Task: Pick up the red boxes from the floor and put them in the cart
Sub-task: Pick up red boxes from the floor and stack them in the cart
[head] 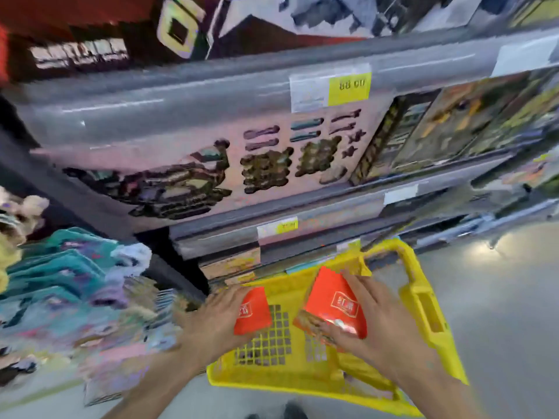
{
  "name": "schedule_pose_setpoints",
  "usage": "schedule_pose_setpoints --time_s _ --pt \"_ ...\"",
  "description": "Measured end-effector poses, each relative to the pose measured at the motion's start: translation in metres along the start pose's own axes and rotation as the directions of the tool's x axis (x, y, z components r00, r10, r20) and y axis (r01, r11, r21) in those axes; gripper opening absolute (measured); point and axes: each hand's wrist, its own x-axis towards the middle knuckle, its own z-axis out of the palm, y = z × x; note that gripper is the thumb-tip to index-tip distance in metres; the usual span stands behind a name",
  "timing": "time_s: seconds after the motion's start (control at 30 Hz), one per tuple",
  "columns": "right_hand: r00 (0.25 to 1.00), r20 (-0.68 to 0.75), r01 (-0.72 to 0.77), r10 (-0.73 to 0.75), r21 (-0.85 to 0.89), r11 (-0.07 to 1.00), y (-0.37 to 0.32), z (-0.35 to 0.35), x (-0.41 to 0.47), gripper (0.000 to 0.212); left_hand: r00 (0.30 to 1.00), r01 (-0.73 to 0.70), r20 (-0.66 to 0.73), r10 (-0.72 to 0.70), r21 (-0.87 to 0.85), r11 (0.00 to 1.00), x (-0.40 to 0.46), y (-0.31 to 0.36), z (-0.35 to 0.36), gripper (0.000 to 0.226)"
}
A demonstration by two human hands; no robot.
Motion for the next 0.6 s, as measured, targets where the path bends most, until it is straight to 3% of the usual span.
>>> schedule_pose_setpoints --time_s 0.3,0.43,0.6 --pt "0.991 0.119 0.064 -0.067 0.022 0.998 0.062 0.140 0.005 0.092 0.995 0.010 0.100 -0.017 0.061 0.998 0.059 -0.079 0.159 0.090" --pt "0.983 0.167 0.086 -0.078 -0.044 0.995 0.073 0.170 0.009 0.093 0.986 0.044 0.157 -0.058 0.093 0.995 0.075 -0.090 0.195 0.091" --pt "0.949 0.293 0.135 -0.121 -0.029 0.990 0.086 0.200 0.027 0.093 0.991 0.076 0.109 -0.083 0.066 0.995 0.076 -0.090 0.208 0.092"
